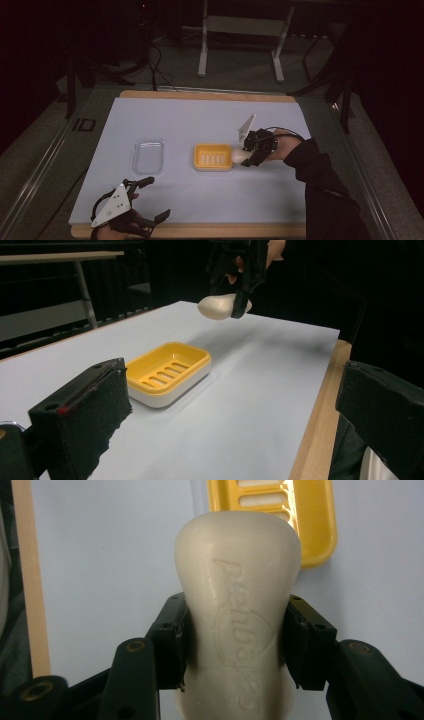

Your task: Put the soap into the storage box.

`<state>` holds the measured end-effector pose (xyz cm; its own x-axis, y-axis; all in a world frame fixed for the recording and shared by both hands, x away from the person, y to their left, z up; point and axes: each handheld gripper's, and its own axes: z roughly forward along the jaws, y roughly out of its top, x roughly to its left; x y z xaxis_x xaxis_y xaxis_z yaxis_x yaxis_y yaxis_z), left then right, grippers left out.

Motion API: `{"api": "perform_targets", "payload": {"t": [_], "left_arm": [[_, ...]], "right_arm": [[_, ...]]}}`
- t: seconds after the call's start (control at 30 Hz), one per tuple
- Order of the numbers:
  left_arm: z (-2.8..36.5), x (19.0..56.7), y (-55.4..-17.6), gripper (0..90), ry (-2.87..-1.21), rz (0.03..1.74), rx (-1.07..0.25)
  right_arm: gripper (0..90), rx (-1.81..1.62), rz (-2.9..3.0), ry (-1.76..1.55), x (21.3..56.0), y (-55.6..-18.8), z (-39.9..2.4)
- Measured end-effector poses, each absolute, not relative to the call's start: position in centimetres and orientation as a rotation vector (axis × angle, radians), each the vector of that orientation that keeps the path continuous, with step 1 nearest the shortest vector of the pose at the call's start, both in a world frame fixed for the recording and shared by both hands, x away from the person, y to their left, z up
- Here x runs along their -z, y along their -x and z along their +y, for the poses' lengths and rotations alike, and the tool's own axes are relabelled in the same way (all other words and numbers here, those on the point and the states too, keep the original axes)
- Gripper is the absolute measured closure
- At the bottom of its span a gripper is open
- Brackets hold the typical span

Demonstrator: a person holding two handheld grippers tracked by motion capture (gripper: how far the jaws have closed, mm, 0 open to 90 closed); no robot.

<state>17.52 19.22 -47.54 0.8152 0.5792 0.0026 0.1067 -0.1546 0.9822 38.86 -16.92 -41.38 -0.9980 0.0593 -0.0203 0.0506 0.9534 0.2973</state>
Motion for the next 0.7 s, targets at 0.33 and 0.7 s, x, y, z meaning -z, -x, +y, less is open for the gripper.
{"api": "perform_targets", "payload": {"t": [0.33, 0.7], "left_arm": [[19.5, 47.6, -17.1, 1.1, -1.7, 0.556, -0.464], [19.6, 47.6, -16.9, 1.1, -1.691, 0.554, -0.466]], "right_arm": [[49.9, -0.521, 3.068, -0.008, 41.0, -39.0, -15.2], [49.8, -0.571, 3.058, 0.073, 40.2, -39.0, -13.0]]}}
